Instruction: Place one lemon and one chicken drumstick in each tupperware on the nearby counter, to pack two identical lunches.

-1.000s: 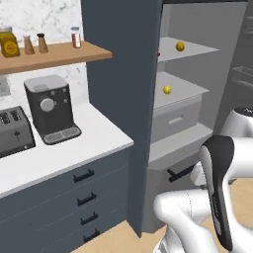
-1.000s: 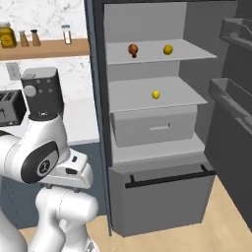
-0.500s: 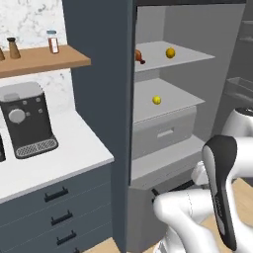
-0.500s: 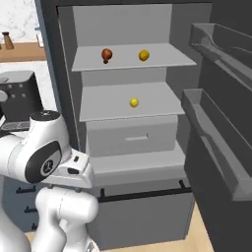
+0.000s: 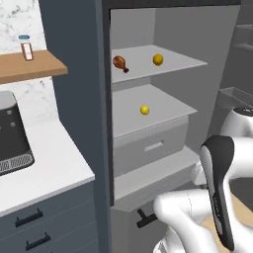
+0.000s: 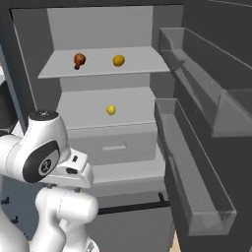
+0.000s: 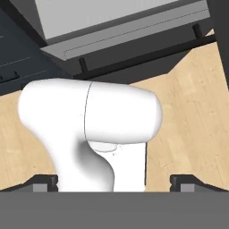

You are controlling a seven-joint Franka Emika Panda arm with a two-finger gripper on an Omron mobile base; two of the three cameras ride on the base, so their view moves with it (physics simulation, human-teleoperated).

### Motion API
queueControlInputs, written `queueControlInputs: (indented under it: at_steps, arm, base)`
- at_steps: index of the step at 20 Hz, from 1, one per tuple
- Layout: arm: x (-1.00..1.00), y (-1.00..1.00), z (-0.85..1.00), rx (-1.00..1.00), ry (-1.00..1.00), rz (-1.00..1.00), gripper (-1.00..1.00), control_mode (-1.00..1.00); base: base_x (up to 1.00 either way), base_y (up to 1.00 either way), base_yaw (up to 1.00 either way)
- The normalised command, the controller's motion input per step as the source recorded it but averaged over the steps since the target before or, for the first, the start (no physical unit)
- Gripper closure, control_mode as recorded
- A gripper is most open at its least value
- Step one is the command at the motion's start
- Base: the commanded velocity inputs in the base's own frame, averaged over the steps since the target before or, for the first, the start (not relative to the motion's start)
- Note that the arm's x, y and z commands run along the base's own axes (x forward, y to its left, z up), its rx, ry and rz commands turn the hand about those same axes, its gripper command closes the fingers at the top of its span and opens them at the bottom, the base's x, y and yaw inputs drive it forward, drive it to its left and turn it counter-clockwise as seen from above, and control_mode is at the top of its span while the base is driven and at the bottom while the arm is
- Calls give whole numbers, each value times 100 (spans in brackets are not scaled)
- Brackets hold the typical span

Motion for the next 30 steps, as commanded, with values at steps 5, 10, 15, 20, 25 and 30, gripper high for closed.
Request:
queueControlInputs:
  at_steps: [5,10,15,20,25,30]
  arm:
    - [0,0,0,0,0,0,-100,100]
    - [0,0,0,0,0,0,-100,100]
    - [0,0,0,0,0,0,-100,100]
    - [0,0,0,0,0,0,-100,100]
    - [0,0,12,-3,-10,6,-100,-100]
    - [11,0,52,-13,-51,17,-100,-100]
  base:
    - [30,-15,4]
    - [36,0,19]
    - [51,-1,21]
    - [14,-1,9]
    - [0,0,0]
    - [0,0,0]
